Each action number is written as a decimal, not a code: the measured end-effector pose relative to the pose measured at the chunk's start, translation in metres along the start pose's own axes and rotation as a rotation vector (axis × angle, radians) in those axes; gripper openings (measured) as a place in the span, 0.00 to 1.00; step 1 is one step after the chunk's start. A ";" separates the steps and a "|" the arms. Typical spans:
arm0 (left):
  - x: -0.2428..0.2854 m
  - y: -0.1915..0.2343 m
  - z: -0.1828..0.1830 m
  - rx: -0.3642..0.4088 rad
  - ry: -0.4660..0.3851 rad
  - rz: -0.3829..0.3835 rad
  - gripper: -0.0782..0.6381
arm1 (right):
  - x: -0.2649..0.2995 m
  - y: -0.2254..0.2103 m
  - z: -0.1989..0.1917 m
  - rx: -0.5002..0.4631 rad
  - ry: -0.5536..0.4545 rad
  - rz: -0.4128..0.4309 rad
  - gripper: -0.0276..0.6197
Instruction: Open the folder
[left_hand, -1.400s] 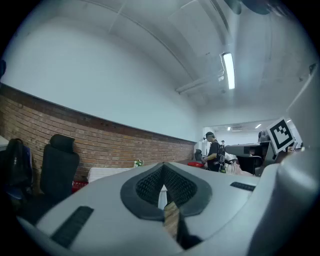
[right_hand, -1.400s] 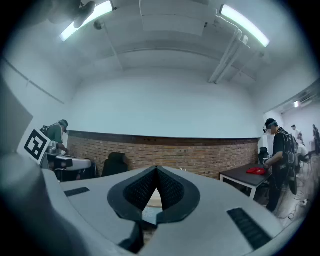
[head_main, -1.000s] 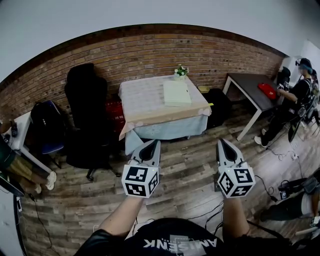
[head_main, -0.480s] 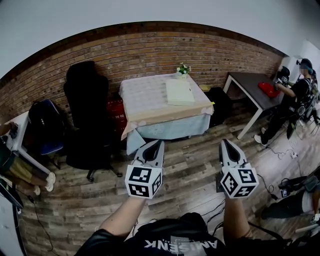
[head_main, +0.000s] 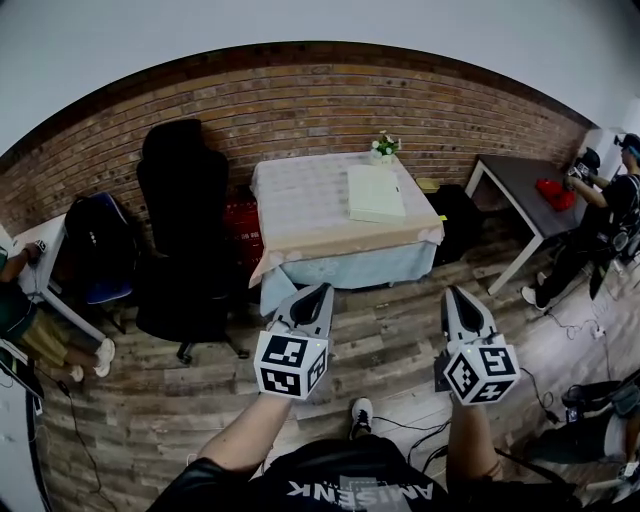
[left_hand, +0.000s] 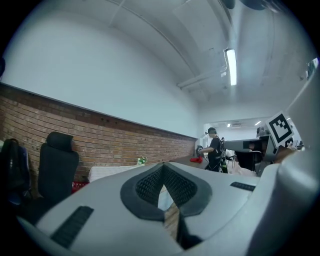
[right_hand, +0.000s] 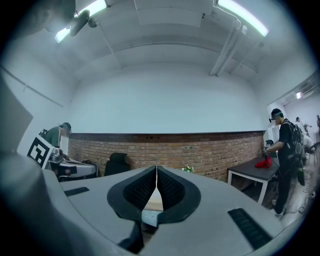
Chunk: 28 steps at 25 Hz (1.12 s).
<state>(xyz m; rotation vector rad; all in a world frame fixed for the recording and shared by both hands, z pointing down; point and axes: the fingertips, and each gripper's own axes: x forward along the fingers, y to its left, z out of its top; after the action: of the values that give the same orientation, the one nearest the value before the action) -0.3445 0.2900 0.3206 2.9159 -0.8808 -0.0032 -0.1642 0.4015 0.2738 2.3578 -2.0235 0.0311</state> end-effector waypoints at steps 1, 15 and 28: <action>0.009 0.001 0.001 -0.002 0.002 0.005 0.12 | 0.008 -0.006 0.001 -0.002 0.002 0.006 0.11; 0.135 0.000 0.014 0.033 0.023 0.053 0.13 | 0.099 -0.106 0.011 0.019 -0.011 0.059 0.11; 0.239 -0.017 0.017 0.035 0.022 0.105 0.13 | 0.160 -0.201 0.013 0.041 -0.031 0.092 0.11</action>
<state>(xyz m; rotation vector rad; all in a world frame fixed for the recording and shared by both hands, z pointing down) -0.1369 0.1705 0.3078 2.8915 -1.0401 0.0526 0.0583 0.2736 0.2640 2.3009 -2.1645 0.0393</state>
